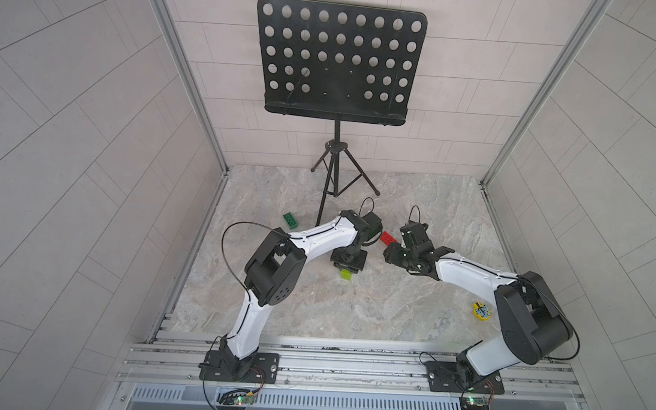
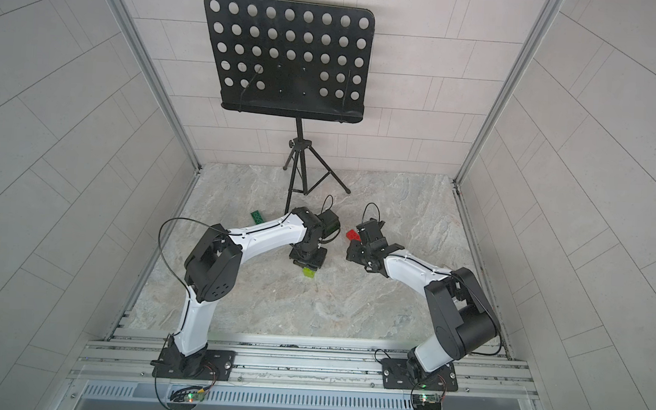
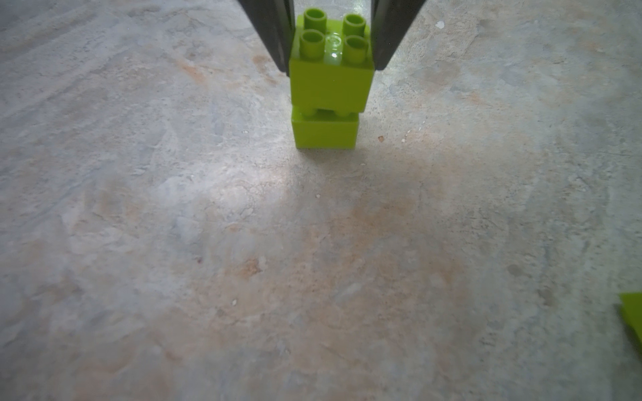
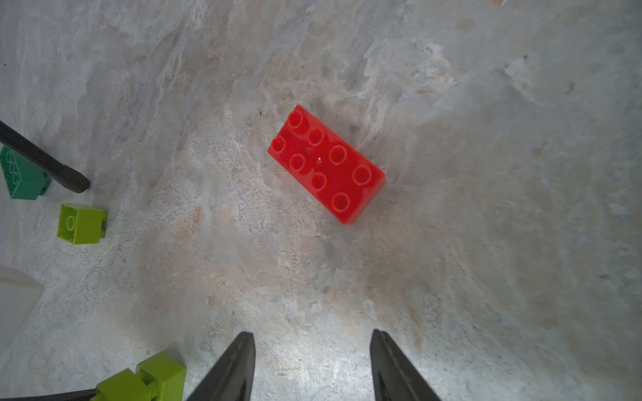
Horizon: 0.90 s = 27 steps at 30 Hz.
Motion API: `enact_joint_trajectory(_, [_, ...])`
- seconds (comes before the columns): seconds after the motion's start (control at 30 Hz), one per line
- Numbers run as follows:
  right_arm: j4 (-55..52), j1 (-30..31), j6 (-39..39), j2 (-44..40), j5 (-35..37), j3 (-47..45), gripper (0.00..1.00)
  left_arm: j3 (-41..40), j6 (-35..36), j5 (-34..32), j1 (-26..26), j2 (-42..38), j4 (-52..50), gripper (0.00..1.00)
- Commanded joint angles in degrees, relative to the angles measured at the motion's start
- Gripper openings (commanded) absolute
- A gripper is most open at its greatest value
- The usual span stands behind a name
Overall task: Assemble an ice cream with lego
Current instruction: Assemble the lego brick with the lego brick.
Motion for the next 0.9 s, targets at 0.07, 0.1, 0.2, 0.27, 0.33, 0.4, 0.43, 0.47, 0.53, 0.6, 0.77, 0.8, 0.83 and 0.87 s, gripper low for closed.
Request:
enact_joint_trajectory(0.07, [-1.08,-0.06,-0.23,0.53,0.19,1.15,0.58,1.97,0.06,0.1,-0.38,2.44,-1.71,0.33])
enact_joint_trajectory(0.1, [-1.15,-0.04,-0.23,0.62,0.19,1.16,0.58,2.21,0.01,0.1,-0.39,2.74,-1.86,0.33])
enact_joint_trajectory(0.2, [-1.12,-0.03,-0.22,0.64,0.16,1.22,0.59,2.73,-0.21,-0.12,-0.42,3.65,-2.17,0.37])
enact_joint_trajectory(0.27, [-1.21,-0.06,-0.25,0.78,0.06,1.34,0.59,3.16,-0.18,-0.2,-0.47,4.36,-2.54,0.38])
enact_joint_trajectory(0.33, [-1.21,-0.02,-0.29,0.84,-0.1,1.39,0.59,4.07,0.2,-0.77,-0.64,5.42,-3.5,0.39])
enact_joint_trajectory(0.4, [-1.28,-0.08,-0.31,0.98,-0.13,1.43,0.59,4.89,0.7,-1.37,-0.94,6.45,-4.17,0.41])
enact_joint_trajectory(0.43, [-1.3,-0.03,-0.31,0.98,-0.16,1.43,0.59,5.19,0.97,-1.65,-1.12,6.93,-4.51,0.42])
enact_joint_trajectory(0.47, [-1.3,-0.07,-0.31,0.99,-0.27,1.42,0.59,5.41,1.14,-1.94,-1.23,7.41,-4.72,0.43])
enact_joint_trajectory(0.53, [-1.3,-0.08,-0.31,1.07,-0.37,1.43,0.6,5.63,1.45,-2.92,-1.81,8.16,-4.99,0.45])
enact_joint_trajectory(0.6, [-1.29,-0.25,-0.23,1.07,-0.58,1.43,0.6,5.42,1.83,-3.15,-2.16,8.8,-5.03,0.47])
enact_joint_trajectory(0.77, [-1.18,-0.72,0.04,1.25,-1.17,1.34,0.61,4.16,2.6,-4.03,-2.16,9.34,-4.74,0.48])
enact_joint_trajectory(0.8, [-1.08,-0.82,0.12,1.24,-1.2,1.25,0.61,3.86,2.6,-4.29,-2.12,9.17,-4.66,0.48])
enact_joint_trajectory(0.83, [-1.05,-0.79,0.13,1.24,-1.34,1.25,0.61,3.62,2.68,-4.44,-2.1,9.02,-4.57,0.48])
enact_joint_trajectory(0.87, [-1.05,-0.92,0.18,1.21,-1.42,1.24,0.61,3.48,2.69,-4.47,-2.08,8.79,-4.52,0.48])
